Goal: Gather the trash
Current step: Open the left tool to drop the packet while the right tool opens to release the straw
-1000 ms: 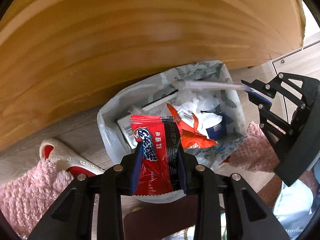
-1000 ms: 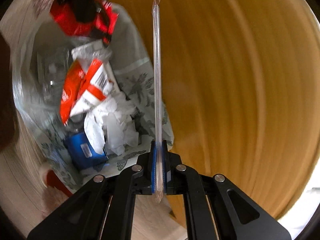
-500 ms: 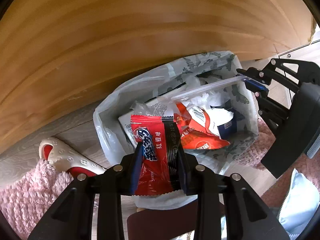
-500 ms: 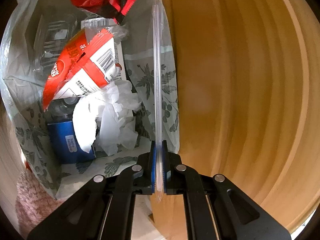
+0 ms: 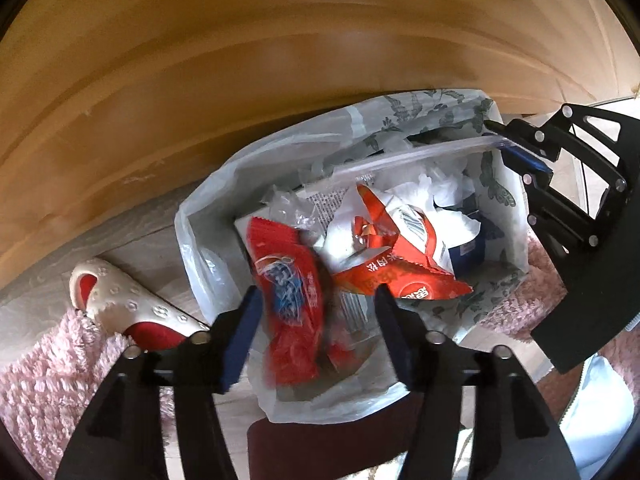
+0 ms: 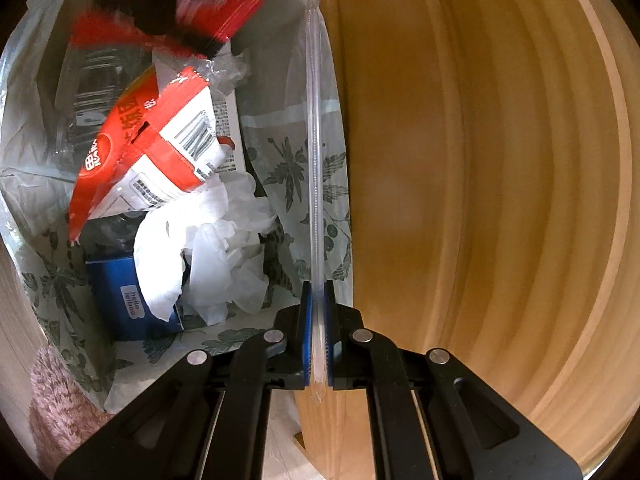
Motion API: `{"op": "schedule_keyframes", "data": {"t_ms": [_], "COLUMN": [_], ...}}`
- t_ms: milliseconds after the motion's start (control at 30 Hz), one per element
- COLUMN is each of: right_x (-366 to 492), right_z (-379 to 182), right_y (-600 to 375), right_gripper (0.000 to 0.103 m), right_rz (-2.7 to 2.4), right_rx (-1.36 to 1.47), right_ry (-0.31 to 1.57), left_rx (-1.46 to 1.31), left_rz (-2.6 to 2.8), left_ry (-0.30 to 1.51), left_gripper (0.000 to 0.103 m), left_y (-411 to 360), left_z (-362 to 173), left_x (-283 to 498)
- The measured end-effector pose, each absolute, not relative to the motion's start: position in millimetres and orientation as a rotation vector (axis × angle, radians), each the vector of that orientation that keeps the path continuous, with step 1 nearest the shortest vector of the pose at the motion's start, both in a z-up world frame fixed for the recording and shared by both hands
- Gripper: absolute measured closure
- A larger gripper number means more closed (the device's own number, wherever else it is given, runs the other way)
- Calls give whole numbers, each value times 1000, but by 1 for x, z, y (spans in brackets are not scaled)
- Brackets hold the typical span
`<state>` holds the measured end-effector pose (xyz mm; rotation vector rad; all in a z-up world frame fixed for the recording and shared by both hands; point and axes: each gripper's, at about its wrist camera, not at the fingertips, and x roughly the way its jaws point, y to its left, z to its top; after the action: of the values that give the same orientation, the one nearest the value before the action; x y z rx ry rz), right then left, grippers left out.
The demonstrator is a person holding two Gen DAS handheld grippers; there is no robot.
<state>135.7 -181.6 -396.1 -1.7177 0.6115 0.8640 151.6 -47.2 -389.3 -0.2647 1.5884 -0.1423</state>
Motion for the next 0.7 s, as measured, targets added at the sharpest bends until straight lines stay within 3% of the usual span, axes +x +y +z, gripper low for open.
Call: {"op": "schedule_keyframes", "data": {"t_ms": [133,700], "right_x": [140,138], "right_z": [-397,-420], "right_y": [-174,-132], "right_gripper": [98,98], "right_rz": [872,930], "right_rx": [-1718,-1779], "right_ry": [614,637], "left_rx": [-292,-136], "left_rz": [-135,-4], "left_ry": [1594,1512], "left_gripper": [33,32], "left_y": [-43,-23], "left_z": [-390,-377], "left_x": [150,152]}}
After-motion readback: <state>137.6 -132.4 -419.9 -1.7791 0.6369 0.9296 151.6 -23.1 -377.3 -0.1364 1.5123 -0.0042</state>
